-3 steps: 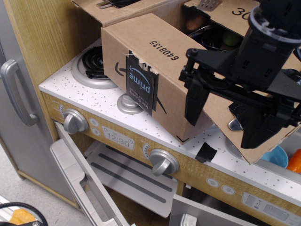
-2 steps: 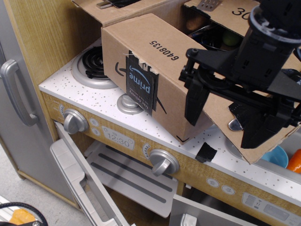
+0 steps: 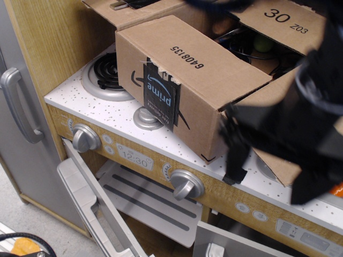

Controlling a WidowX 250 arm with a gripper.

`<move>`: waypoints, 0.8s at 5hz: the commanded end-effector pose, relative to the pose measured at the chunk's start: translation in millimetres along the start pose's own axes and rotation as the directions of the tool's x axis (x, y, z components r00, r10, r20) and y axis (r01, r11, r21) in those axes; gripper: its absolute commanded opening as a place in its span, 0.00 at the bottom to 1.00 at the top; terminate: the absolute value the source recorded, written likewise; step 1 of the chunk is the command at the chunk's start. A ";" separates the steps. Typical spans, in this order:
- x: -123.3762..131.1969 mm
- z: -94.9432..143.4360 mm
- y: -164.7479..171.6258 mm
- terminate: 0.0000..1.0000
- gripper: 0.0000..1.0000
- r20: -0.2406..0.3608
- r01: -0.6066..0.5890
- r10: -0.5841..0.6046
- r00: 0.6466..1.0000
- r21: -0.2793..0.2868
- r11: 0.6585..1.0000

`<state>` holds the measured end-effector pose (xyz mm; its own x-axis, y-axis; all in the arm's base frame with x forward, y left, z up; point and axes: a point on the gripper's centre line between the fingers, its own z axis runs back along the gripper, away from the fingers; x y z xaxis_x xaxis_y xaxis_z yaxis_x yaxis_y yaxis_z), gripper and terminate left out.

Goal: Close large4fbox flaps

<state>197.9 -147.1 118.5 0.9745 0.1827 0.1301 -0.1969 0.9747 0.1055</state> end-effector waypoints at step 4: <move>15.4 -59.3 -39.8 0.00 1.00 0.201 -0.083 0.132 0.971 -0.234 0.969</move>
<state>227.4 -171.8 49.8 0.9035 0.2513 0.3473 -0.2226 0.9674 -0.1210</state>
